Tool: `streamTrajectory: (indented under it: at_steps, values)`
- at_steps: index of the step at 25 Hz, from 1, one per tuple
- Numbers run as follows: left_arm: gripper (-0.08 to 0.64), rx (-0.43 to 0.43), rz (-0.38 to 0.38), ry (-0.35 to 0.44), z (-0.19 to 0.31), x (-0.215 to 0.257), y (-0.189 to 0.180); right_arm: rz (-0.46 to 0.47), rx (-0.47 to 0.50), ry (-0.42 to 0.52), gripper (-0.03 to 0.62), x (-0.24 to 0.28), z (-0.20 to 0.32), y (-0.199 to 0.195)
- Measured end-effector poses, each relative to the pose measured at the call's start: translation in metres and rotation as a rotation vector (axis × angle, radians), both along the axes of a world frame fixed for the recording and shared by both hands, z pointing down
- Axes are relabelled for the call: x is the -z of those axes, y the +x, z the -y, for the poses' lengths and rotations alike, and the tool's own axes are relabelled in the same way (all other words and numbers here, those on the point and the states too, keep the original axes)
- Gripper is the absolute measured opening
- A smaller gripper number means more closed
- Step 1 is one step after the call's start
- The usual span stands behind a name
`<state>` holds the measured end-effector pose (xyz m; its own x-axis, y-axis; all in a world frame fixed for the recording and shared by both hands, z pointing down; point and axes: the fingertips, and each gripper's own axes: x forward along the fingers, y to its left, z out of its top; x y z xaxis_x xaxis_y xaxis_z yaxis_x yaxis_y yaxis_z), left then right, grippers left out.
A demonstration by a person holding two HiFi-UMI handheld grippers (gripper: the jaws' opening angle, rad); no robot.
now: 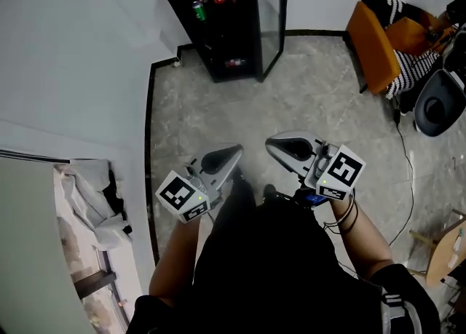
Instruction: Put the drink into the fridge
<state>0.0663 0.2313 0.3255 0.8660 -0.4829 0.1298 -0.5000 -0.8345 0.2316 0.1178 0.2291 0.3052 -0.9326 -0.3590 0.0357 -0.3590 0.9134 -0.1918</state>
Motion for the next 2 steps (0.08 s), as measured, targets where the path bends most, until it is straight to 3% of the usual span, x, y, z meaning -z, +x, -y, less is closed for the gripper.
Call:
streamTrajectory:
  at_steps: [2]
  values:
    - [0.011, -0.029, -0.003, -0.022, -0.0021, 0.0005, 0.0018, 0.003, -0.010, 0.002, 0.023, 0.0032, 0.0008, 0.0003]
